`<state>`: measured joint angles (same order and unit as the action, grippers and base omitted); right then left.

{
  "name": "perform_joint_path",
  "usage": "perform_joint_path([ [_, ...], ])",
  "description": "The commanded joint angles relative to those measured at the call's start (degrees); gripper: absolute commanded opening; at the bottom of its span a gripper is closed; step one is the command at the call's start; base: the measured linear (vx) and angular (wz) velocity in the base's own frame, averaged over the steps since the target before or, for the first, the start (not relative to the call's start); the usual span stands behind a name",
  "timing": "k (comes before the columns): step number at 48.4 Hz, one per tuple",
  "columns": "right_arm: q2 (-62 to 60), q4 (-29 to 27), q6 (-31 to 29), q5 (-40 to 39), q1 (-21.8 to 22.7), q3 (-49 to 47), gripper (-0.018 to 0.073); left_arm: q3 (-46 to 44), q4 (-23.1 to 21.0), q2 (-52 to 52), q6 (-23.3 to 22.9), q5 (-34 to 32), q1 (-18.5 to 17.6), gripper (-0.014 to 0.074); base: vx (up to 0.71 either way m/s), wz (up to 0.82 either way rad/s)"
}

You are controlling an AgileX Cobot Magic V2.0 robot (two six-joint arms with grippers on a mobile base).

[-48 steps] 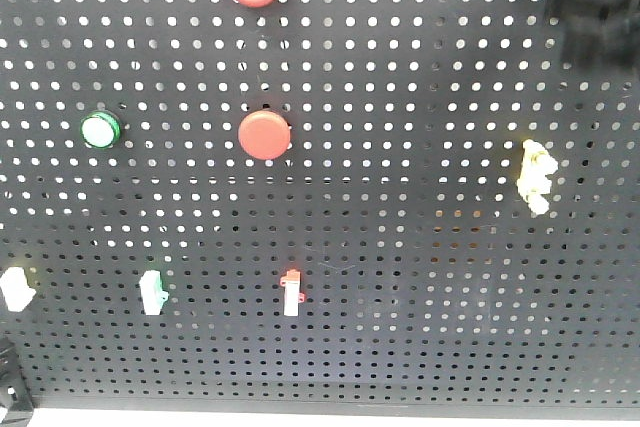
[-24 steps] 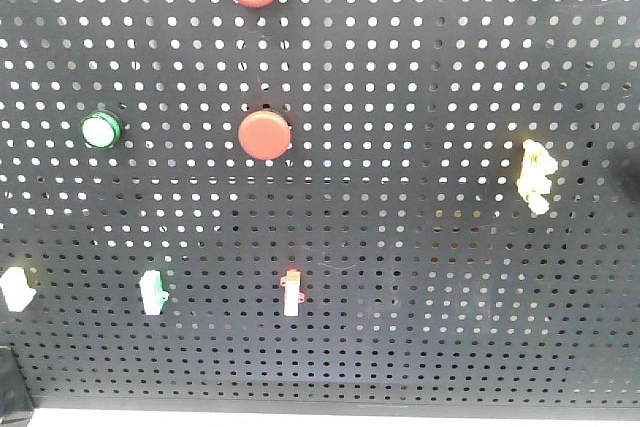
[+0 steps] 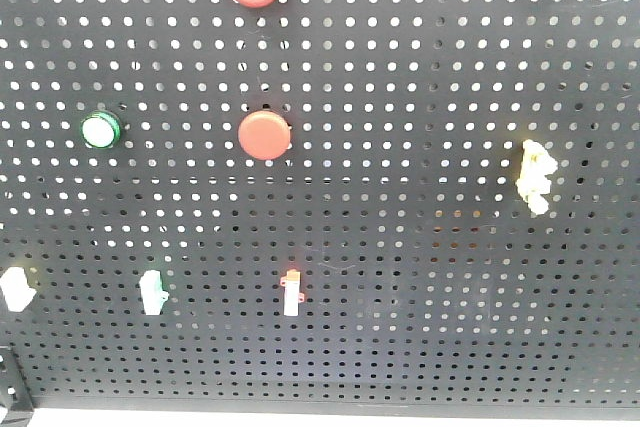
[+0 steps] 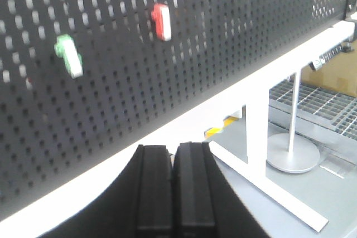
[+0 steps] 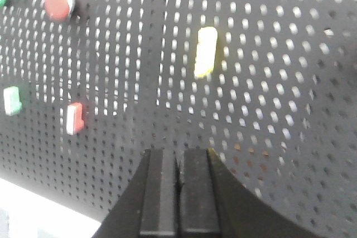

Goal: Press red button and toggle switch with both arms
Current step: 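Withdraw the right gripper down away from the knob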

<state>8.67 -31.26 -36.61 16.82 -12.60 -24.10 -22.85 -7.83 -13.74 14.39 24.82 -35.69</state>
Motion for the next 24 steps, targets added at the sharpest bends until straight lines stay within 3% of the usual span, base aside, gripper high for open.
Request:
perform_joint_path([
  [1, 0.3, 0.0, -0.2, -5.5, 0.3, -0.9, -0.0003, -0.9, -0.8, 0.3, -0.5, -4.6, -0.4, 0.0001, 0.0, 0.0],
  [24, 0.4, -0.2, -0.2, -5.4, 0.3, -0.8, -0.0003, -0.9, -0.8, 0.1, -0.5, -3.7, -0.4, 0.0001, 0.0, 0.0],
])
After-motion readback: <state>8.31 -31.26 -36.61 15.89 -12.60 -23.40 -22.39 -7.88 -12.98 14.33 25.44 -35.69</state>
